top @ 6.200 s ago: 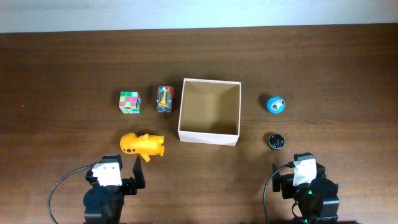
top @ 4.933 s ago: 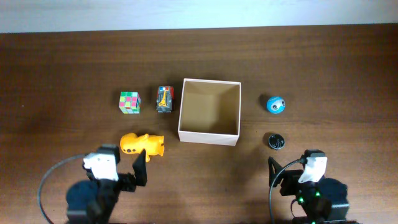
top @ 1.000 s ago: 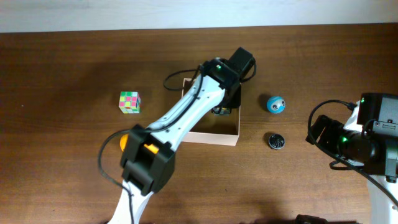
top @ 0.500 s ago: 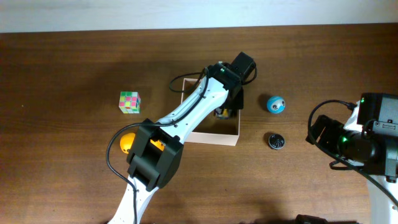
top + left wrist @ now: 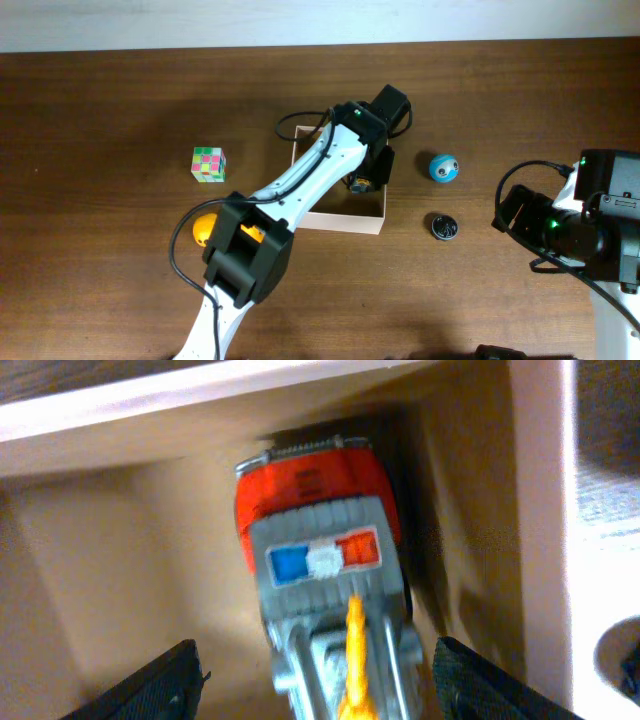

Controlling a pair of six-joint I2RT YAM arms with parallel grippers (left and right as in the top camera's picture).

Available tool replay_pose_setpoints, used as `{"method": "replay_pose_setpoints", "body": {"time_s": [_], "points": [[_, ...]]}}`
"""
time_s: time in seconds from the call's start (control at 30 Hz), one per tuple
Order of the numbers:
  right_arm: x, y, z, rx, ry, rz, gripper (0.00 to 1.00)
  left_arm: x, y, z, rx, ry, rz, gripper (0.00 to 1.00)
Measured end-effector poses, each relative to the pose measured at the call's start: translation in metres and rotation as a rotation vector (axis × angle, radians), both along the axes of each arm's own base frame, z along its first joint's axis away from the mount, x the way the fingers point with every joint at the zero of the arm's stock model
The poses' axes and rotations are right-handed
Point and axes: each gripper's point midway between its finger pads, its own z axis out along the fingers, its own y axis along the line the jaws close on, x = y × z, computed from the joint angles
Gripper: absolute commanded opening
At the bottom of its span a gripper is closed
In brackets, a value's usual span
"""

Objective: Pack container
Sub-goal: 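Carry the truck over the box and lower it inside, then release the truck and move the left gripper to the Rubik's cube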

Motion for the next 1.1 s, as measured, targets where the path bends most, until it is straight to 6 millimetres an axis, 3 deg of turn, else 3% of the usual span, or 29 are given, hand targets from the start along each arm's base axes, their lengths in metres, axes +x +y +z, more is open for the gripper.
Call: {"method": "replay_pose_setpoints", "body": {"time_s": [0.07,0.13,0.23,0.37,0.47,0.57,0.67,0.9,1.1], "points": [[0.000,0.000,0.000,0.000,0.000,0.000,0.99,-0.002,0.008,0.015,0.013,-0.011,0.000,0.87],[0.000,0.000,0.000,0.000,0.000,0.001,0.99,-0.003,0.026,0.045,0.024,-0.046,0.022,0.99],[0.000,0.000,0.000,0.000,0.000,0.001,0.99,0.001,0.057,0.095,0.019,-0.124,0.072,1.00],[0.000,0.000,0.000,0.000,0.000,0.001,0.99,-0.002,0.135,0.158,0.040,-0.188,0.178,1.00],[0.000,0.000,0.000,0.000,0.000,0.001,0.99,-0.006,0.202,0.173,0.095,-0.161,0.292,1.00],[0.000,0.000,0.000,0.000,0.000,0.000,0.99,0.003,0.255,0.157,0.138,-0.122,0.388,1.00],[0.000,0.000,0.000,0.000,0.000,0.000,0.99,0.018,0.279,0.130,0.125,-0.097,0.385,1.00],[0.000,0.000,0.000,0.000,-0.001,0.001,0.99,0.029,0.309,0.056,0.091,-0.042,0.327,1.00],[0.000,0.000,0.000,0.000,0.000,0.000,0.99,0.023,0.328,0.009,0.091,-0.024,0.256,0.99]]}}
